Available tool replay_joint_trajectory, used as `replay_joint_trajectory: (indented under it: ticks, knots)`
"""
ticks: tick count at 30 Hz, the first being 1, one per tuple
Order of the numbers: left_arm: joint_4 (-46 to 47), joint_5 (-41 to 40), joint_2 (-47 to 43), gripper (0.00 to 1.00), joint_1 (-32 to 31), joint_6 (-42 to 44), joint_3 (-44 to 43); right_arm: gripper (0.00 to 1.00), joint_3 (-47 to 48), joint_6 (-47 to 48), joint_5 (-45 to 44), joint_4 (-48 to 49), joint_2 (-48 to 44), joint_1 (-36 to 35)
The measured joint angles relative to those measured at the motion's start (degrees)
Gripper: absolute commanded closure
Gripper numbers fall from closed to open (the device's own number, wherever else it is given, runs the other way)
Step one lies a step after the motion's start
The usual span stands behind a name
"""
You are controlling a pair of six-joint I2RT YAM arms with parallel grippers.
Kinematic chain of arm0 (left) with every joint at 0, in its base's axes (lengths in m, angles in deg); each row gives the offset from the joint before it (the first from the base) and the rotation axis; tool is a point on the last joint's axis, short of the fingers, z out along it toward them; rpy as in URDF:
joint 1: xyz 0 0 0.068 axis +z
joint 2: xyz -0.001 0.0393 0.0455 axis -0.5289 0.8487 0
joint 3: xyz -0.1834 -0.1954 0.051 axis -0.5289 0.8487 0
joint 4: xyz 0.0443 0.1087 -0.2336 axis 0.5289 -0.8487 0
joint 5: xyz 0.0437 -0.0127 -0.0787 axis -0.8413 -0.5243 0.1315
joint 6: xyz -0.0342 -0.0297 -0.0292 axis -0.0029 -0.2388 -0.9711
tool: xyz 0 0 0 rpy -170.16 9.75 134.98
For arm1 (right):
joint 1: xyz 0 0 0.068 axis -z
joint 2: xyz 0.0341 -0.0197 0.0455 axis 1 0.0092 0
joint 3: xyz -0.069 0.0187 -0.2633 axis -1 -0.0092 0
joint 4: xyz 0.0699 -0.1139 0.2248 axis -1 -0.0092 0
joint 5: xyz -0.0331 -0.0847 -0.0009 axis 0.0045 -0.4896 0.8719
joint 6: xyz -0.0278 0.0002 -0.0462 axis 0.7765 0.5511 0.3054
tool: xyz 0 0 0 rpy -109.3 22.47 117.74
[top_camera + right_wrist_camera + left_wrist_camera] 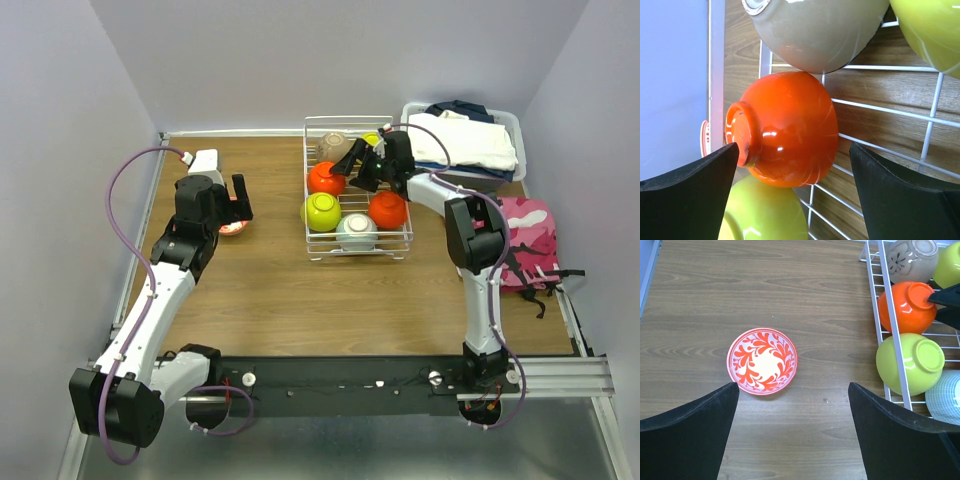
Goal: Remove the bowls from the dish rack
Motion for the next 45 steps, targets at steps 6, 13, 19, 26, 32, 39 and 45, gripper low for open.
replay_joint_trajectory:
  ticks: [6, 13, 19, 26, 32, 39, 45]
  knots:
    - [0.0, 0.7, 0.0, 0.01, 0.0, -0.2, 0.1, 0.03, 1.9, -1.5, 1.7, -1.7, 1.1, 0.4]
    - [0.0, 1.0, 0.0, 0.01, 0.0, -0.4, 0.2, 0.04, 4.2, -1.6, 3.4, -3.8, 2.3, 0.4]
    - [0.0, 1.6, 0.1, 0.01, 0.0, -0.6, 0.2, 0.05, 5.3, -1.4, 4.8, -4.4, 3.1, 0.5]
    - [0.0, 2.5, 0.5, 0.01, 0.0, -0.9, 0.2, 0.1, 6.4, -0.3, 6.8, -4.8, 3.9, 0.6]
    - [0.0, 3.8, 1.0, 0.01, 0.1, -1.6, 0.2, 0.23, 6.4, 0.5, 7.0, -5.3, 3.9, 0.7]
    - [0.0, 4.6, 1.2, 0.01, 0.2, -1.9, 0.2, 0.45, 6.4, -0.2, 7.5, -6.1, 3.4, 1.0]
    - [0.0, 5.2, 1.3, 0.01, 0.5, -2.2, 0.2, 0.57, 4.5, 0.4, 7.3, -6.4, 1.4, 0.9]
